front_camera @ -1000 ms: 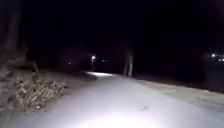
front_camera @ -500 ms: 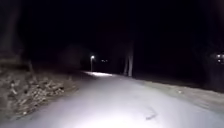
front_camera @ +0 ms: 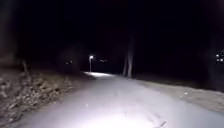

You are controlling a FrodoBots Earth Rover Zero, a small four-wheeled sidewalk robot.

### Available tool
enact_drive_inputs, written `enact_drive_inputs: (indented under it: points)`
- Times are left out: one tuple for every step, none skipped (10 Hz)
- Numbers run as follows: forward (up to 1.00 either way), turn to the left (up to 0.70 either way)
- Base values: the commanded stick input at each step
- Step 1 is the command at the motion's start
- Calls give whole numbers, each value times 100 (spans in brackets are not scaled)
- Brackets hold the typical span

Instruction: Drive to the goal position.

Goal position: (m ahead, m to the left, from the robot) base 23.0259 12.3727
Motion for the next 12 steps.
enact_drive_inputs:
  points:
    - [45, 0]
    - [45, 0]
    - [45, 0]
    - [45, 0]
    - [45, 0]
    - [45, 0]
    - [45, 0]
    - [45, 0]
    - [45, 0]
    - [45, 0]
    - [45, 0]
    - [45, 0]
